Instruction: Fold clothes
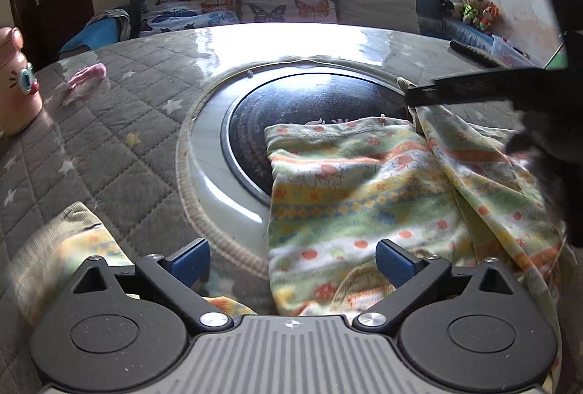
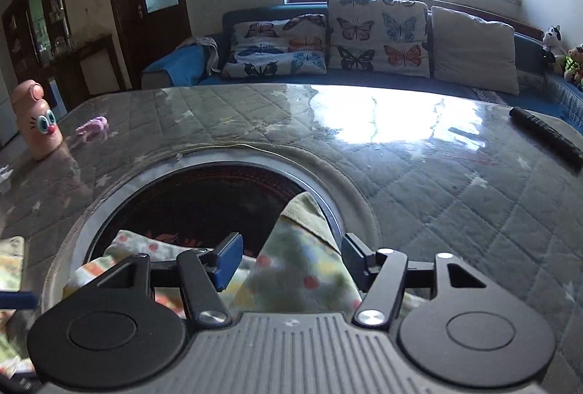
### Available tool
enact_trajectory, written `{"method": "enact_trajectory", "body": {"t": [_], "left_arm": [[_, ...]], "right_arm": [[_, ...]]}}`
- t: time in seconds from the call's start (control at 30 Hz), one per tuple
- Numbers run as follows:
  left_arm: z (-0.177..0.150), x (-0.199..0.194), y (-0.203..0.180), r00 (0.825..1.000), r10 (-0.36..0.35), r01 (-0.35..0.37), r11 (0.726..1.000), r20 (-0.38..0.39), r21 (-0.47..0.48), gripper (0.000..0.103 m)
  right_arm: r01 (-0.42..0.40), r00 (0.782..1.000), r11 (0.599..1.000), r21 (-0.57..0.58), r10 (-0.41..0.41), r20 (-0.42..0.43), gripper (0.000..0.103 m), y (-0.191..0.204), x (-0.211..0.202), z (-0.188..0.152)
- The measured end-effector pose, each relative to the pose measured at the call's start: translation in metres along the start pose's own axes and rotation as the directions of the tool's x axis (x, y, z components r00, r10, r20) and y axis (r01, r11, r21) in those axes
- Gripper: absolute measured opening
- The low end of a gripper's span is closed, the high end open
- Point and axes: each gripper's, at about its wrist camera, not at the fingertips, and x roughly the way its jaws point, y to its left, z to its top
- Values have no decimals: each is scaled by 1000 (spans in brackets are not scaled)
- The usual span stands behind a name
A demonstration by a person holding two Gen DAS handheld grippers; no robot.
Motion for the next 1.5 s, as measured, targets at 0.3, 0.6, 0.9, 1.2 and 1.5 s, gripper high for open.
{"method": "enact_trajectory", "body": {"t": [0.3, 0.6, 0.9, 1.2, 1.5], "left_arm": [[-14, -9, 7, 1000, 2, -2, 1000, 30, -21, 101], [-14, -8, 13, 999, 26, -25, 999, 32, -44, 101], [-17, -8, 11, 998, 54, -53, 998, 28, -21, 101], [-16, -18, 10, 998, 60, -60, 998, 34, -3, 100], [18, -30, 13, 996, 21, -21, 1000, 87, 0, 89]], "right_arm": [[69, 998, 998, -10, -69, -2, 8, -4, 2, -5], [117, 977, 992, 39, -122, 176, 6, -45, -114, -31], [284, 926, 942, 178, -318, 203, 6, -108, -231, -111], [408, 896, 844, 348, -444, 25, 20, -154, -256, -185], [352, 911, 892, 284, -396, 115, 33, -146, -244, -147]]}}
